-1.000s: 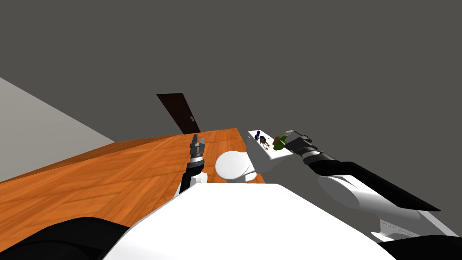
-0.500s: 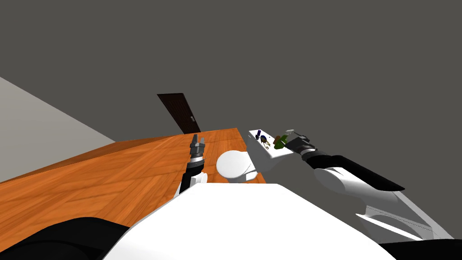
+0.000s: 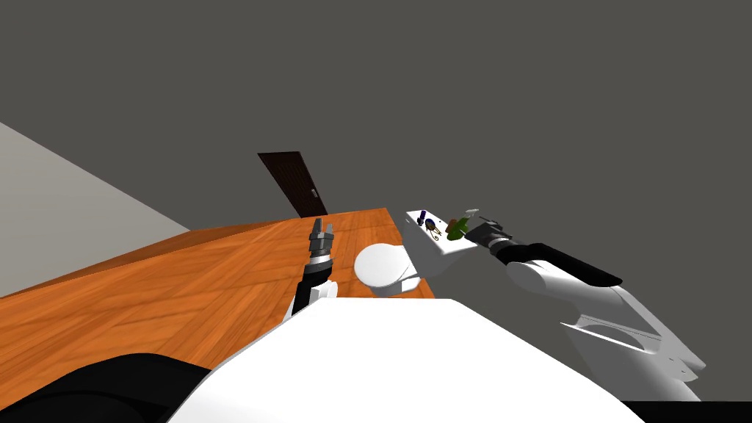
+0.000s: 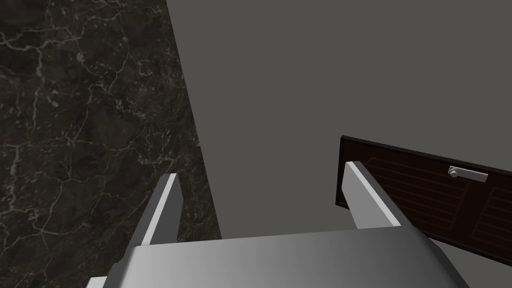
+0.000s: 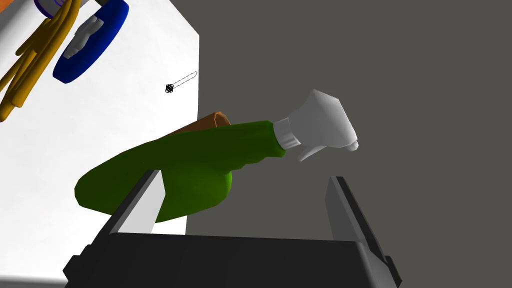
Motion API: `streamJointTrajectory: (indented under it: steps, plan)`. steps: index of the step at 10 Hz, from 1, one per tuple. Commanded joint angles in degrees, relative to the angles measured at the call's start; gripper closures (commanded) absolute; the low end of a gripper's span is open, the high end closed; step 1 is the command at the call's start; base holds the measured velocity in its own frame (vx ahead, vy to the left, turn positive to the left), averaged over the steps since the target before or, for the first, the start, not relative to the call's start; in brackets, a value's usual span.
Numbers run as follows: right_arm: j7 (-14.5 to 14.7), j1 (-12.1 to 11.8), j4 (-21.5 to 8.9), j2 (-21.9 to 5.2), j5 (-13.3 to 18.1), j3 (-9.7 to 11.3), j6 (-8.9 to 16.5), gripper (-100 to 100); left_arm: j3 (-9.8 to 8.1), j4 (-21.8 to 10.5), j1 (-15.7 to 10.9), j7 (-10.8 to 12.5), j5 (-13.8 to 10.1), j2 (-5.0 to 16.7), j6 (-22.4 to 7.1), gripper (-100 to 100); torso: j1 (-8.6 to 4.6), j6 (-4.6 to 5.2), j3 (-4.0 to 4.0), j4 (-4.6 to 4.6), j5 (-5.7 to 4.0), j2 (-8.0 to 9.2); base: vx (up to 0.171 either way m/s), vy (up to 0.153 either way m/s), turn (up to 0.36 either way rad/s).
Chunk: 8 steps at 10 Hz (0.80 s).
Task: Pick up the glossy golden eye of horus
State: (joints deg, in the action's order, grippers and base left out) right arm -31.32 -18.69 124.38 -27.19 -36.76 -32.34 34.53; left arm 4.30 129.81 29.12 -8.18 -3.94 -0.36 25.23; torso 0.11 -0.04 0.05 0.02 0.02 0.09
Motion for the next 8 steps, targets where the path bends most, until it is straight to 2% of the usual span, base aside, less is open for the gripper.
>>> streamJointTrajectory:
  steps: [1,2,3,4,5,6,7,8]
  plan:
    - [-0.2,1.5,-2.4,0.0,0.7,0.0,1.3,-100,0.00,0.0,0.0,0.0,0.0,0.0,0.0,0,0.00,0.00,0.00,0.00,0.00,0.00,-0.020,0.030,0.001]
    - [-0.7,3.7,-3.9,-0.6,1.4,-0.4,3.2,-100,0.00,0.0,0.0,0.0,0.0,0.0,0.0,0,-0.04,0.01,-0.02,-0.01,-0.01,-0.04,-0.019,0.029,0.002]
    - [-0.7,3.9,-5.3,-0.6,1.4,-0.4,3.2,-100,0.00,0.0,0.0,0.0,0.0,0.0,0.0,0,-0.05,0.00,-0.04,-0.01,-0.01,-0.06,-0.017,0.022,0.002]
    - [-1.3,6.4,-7.0,-1.2,2.2,-0.8,5.3,-100,0.00,0.0,0.0,0.0,0.0,0.0,0.0,0,-0.07,0.01,-0.04,-0.02,-0.01,-0.07,-0.021,0.025,0.004]
    - [-1.3,6.4,-8.4,-1.2,2.2,-0.8,5.3,-100,0.00,0.0,0.0,0.0,0.0,0.0,0.0,0,-0.07,0.00,-0.04,-0.01,-0.01,-0.06,-0.015,0.022,0.001]
    - [-1.8,9.0,-10.0,-1.8,3.0,-1.2,7.5,-100,0.00,0.0,0.0,0.0,0.0,0.0,0.0,0,-0.08,0.01,-0.04,-0.02,-0.02,-0.08,-0.021,0.031,0.003]
    - [-1.8,9.0,-11.5,-1.8,3.0,-1.2,7.5,-100,0.00,0.0,0.0,0.0,0.0,0.0,0.0,0,-0.05,0.00,-0.04,-0.02,-0.01,-0.07,-0.017,0.026,0.004]
    - [-2.4,11.7,-13.6,-2.5,4.0,-1.6,9.7,-100,0.00,0.0,0.0,0.0,0.0,0.0,0.0,0,-0.07,0.01,-0.04,-0.02,-0.01,-0.07,-0.019,0.028,0.002]
